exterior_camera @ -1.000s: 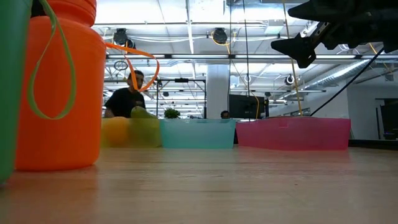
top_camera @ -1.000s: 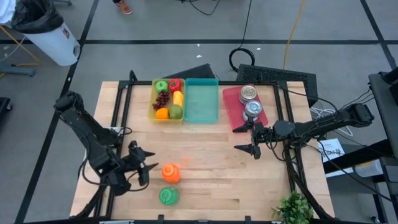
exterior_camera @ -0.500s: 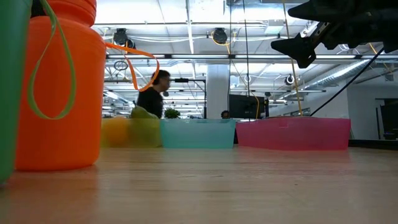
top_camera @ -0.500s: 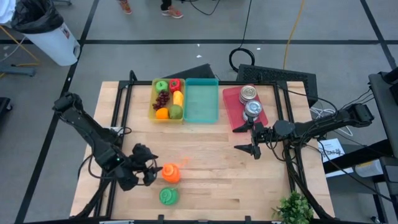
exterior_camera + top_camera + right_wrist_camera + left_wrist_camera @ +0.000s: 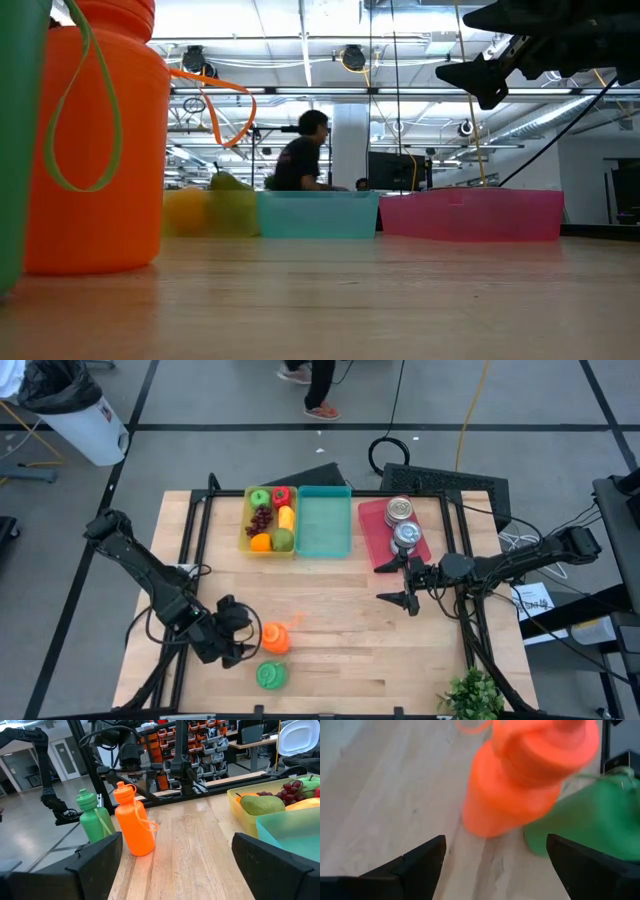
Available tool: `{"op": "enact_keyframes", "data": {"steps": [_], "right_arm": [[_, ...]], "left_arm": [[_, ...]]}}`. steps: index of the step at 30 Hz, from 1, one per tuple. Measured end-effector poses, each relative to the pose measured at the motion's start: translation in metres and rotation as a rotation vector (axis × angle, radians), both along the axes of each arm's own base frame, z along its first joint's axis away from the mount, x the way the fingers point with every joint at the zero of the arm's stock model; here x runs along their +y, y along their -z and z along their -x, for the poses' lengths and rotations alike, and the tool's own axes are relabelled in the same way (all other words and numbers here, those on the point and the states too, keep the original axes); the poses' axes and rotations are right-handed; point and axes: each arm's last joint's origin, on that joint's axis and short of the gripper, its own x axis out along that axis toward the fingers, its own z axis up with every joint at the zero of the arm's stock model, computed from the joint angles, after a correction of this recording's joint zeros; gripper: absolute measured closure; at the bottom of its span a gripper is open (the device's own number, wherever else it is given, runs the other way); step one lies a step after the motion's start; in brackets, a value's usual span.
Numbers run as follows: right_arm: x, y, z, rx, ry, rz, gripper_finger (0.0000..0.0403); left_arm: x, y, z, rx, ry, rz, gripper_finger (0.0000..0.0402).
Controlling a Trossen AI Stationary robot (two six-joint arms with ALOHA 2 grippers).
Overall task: Pick & Place Food Item
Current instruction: Put the orange tumbler into the green bin
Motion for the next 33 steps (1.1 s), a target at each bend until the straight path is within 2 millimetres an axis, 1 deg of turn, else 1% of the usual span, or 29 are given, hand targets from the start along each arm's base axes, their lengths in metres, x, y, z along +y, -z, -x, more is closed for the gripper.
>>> {"op": "enact_keyframes", "data": {"steps": [7,10,15,19,27,33], "right_arm": [[0.000,0.000,0.000,0.000,0.000,0.000,0.0046],[0.000,0.000,0.000,0.000,0.000,0.000,0.0046],[0.000,0.000,0.000,0.000,0.000,0.000,0.0046],[0.000,0.000,0.000,0.000,0.000,0.000,0.0046],[0.000,0.000,0.000,0.000,0.000,0.000,0.0046],[0.000,0.000,0.000,0.000,0.000,0.000,0.0046]], "left_arm": [[-0.007,-0.005,0.004,-0.146,0.015,-0.133,0.0073],[-0.009,-0.009,0.001,-0.212,0.013,-0.149,0.0082],[-0.014,-0.014,-0.003,-0.277,0.072,-0.157,0.0094],[-0.015,-0.013,-0.006,-0.288,0.079,-0.174,0.0096],[-0.010,0.005,-0.024,-0.226,0.029,-0.237,0.0081],[-0.005,0.008,-0.032,-0.216,0.006,-0.243,0.0080]]}}
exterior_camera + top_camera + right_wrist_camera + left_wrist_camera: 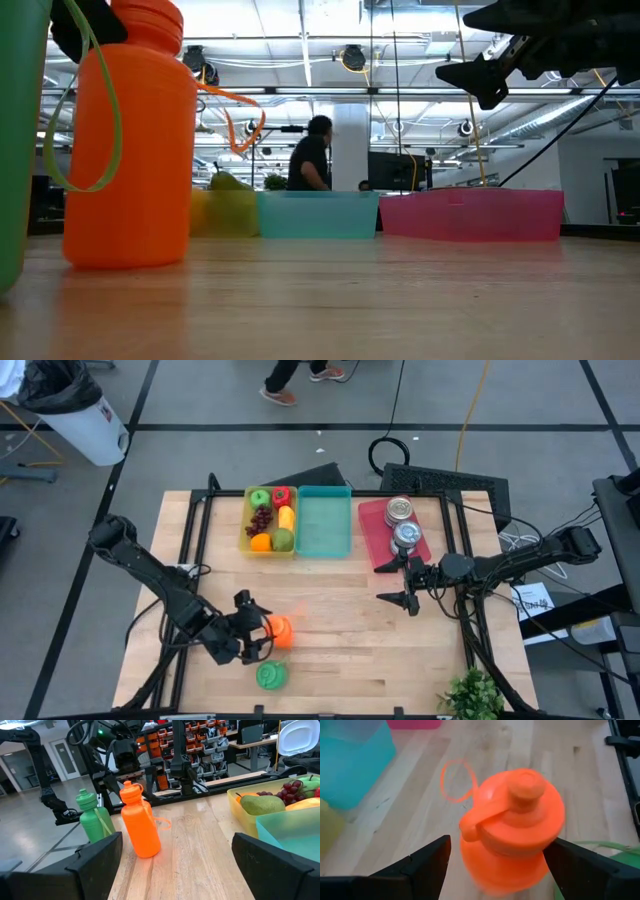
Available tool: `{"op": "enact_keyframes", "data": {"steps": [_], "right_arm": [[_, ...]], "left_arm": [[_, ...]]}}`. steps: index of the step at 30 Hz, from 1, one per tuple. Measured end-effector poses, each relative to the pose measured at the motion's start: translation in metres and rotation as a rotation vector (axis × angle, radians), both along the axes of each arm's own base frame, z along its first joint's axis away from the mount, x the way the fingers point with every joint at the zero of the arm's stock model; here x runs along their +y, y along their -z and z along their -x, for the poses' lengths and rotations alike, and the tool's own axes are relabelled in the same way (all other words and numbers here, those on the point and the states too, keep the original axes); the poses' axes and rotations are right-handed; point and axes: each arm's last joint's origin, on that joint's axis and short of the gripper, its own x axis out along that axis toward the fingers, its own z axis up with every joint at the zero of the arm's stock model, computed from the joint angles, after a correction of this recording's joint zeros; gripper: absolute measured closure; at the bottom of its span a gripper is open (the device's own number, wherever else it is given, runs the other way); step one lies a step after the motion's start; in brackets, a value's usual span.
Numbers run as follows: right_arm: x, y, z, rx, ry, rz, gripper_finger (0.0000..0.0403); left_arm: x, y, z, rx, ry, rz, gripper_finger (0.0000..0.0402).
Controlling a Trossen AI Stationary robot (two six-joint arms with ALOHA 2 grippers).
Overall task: Pick & Place Food Item
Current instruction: Put the orange tumbler into the green bin
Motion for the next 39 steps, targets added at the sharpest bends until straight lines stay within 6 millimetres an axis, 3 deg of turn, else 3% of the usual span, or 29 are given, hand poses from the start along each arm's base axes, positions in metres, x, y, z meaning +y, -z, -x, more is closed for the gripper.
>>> {"op": "enact_keyframes", "data": {"steps": [9,20,28,33,39], "right_arm": [[0.000,0.000,0.000,0.001,0.000,0.000,0.0046],[0.000,0.001,0.000,0.004,0.000,0.000,0.0046],[0.000,0.001,0.000,0.005,0.000,-0.005,0.0046],[0.000,0.001,0.000,0.004,0.000,-0.011,0.0046],[0.000,0.000,0.000,0.002,0.000,-0.011,0.0046]], "left_arm": [[-0.007,-0.011,-0.009,-0.116,0.102,-0.025,0.0102],[-0.006,-0.009,-0.011,-0.106,0.103,-0.041,0.0130],[-0.005,-0.008,-0.010,-0.091,0.111,-0.065,0.0198],[-0.002,-0.008,-0.012,-0.098,0.083,-0.056,0.0199],[0.007,-0.024,-0.023,-0.244,0.040,-0.207,0.0188]]}}
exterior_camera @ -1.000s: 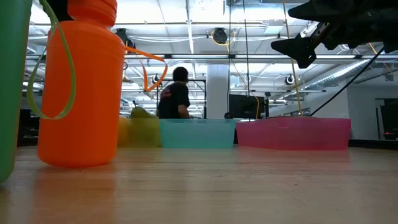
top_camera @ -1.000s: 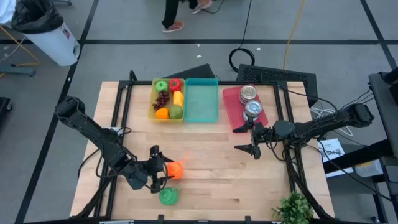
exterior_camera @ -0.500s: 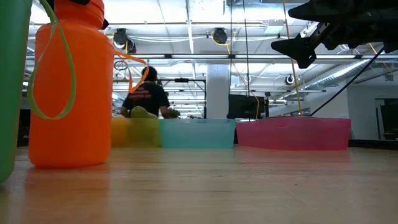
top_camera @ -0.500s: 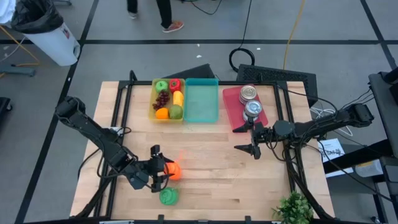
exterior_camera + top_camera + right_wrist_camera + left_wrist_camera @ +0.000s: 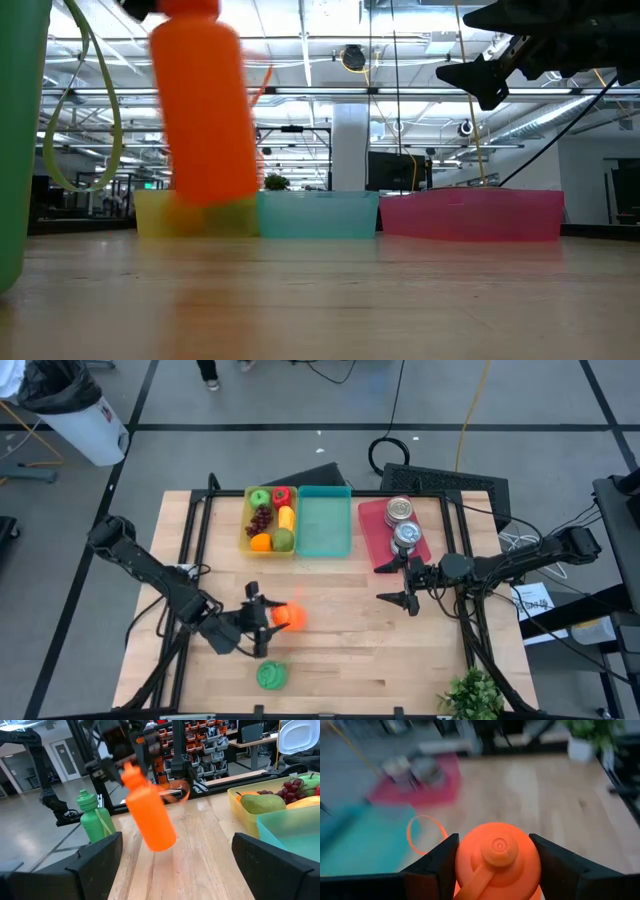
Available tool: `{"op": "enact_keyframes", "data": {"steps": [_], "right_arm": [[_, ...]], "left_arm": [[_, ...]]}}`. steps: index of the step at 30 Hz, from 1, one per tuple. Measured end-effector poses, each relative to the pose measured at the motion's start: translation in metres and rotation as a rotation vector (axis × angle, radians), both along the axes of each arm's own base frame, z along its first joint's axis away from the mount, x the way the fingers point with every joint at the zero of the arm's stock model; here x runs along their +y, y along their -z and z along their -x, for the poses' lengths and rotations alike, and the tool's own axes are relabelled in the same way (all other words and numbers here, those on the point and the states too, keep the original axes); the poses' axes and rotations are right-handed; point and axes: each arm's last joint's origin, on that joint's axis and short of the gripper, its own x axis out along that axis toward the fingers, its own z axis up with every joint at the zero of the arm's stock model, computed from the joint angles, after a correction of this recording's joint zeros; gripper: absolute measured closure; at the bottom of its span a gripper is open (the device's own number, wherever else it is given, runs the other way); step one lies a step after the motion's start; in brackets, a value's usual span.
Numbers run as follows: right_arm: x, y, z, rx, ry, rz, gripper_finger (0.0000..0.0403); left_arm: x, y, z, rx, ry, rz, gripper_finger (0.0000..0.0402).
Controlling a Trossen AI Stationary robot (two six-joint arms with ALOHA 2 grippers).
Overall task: Pick & Place Food Item
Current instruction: Put the orange tumbler into the green bin
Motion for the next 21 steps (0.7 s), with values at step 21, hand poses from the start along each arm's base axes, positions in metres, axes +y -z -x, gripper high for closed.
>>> {"op": "enact_keyframes", "data": {"steps": [21], "right_arm": [[-0.003,-0.003,0.000,-0.035,0.015,0.041,0.0046]], "left_arm": [[0.201,-0.060,-0.034,-0.245,-0.294,-0.138,0.0199]]}}
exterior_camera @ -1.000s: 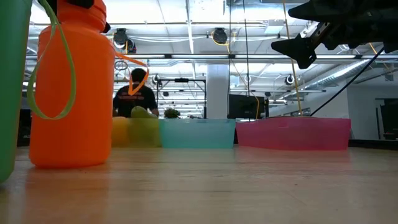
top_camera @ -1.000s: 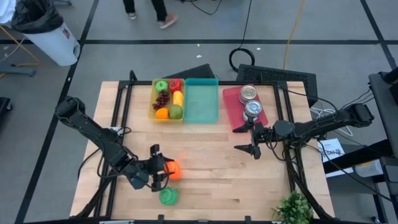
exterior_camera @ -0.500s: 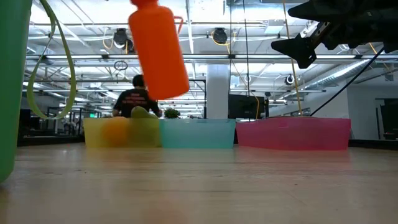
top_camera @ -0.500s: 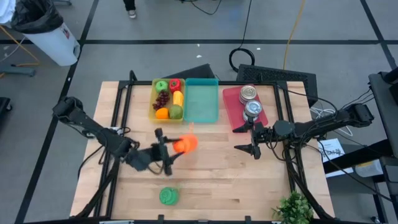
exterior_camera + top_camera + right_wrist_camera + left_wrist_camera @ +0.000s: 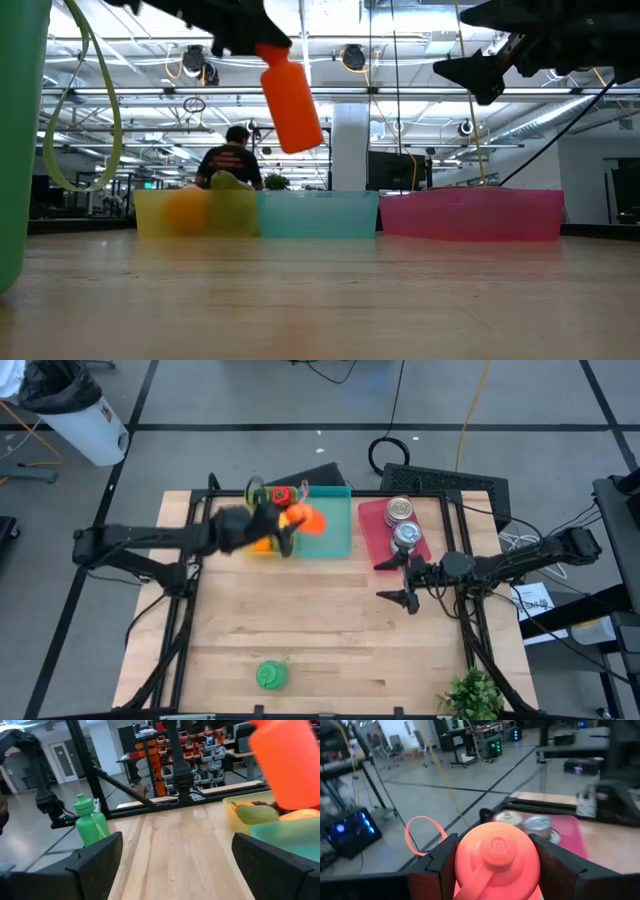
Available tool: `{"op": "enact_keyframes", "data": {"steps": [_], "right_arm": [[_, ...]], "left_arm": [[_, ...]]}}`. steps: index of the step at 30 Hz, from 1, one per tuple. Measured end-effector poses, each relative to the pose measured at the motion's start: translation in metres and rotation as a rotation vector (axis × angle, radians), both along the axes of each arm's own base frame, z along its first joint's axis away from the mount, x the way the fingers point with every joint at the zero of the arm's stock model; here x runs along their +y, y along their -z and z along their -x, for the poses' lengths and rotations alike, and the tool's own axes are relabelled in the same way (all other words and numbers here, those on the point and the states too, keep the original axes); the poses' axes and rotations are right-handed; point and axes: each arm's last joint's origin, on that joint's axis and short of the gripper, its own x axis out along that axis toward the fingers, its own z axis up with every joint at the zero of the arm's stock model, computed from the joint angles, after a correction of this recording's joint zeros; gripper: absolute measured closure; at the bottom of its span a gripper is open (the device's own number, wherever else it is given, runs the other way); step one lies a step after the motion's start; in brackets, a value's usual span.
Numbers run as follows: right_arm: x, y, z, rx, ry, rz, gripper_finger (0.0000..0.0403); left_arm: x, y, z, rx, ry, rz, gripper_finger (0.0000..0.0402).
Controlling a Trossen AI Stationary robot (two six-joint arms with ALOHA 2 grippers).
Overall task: Pick & Place Food Item
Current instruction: Put the orange tumbler into the green bin
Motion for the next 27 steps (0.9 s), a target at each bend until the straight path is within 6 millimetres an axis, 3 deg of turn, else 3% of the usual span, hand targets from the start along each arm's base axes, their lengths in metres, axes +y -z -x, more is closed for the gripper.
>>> {"op": "enact_keyframes", "data": {"steps": [6,12,19,27], "right_arm": [[-0.007,0.002,-0.001,0.018,0.040,-0.006,0.0046],[-0.010,0.003,-0.001,0.028,0.058,-0.009,0.0046],[-0.010,0.003,-0.001,0.033,0.058,-0.009,0.0046],[-0.010,0.003,-0.001,0.034,0.058,-0.008,0.0046]], "left_arm": [[0.071,-0.003,-0.019,0.077,-0.087,0.124,0.0197],[0.115,0.001,-0.055,0.189,-0.167,0.230,0.0198],[0.142,0.028,-0.094,0.215,-0.184,0.306,0.0193],[0.161,0.056,-0.104,0.215,-0.246,0.379,0.0187]]}}
